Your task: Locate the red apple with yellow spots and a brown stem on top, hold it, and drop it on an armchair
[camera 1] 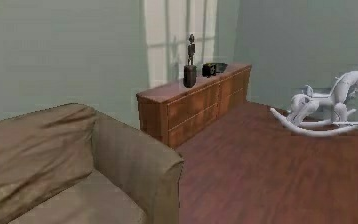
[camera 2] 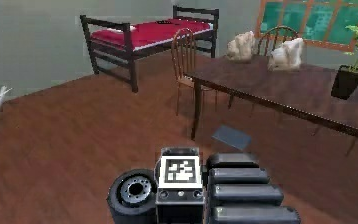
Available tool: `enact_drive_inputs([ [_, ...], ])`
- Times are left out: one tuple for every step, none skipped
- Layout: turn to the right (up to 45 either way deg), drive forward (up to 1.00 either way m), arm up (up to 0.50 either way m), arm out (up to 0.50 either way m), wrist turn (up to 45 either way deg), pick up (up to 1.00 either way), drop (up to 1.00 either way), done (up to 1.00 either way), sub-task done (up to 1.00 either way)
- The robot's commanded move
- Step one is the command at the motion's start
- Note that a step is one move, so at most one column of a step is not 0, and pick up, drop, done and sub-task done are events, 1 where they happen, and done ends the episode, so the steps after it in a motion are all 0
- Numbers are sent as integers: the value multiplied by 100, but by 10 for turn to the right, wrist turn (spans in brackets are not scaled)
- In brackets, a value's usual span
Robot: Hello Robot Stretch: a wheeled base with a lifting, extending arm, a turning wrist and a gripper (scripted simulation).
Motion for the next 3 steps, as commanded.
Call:
enact_drive_inputs([
  [420,0,0,0,0,0,0,0,0],
  [-450,0,0,0,0,0,0,0,0],
  [-420,0,0,0,0,0,0,0,0],
])
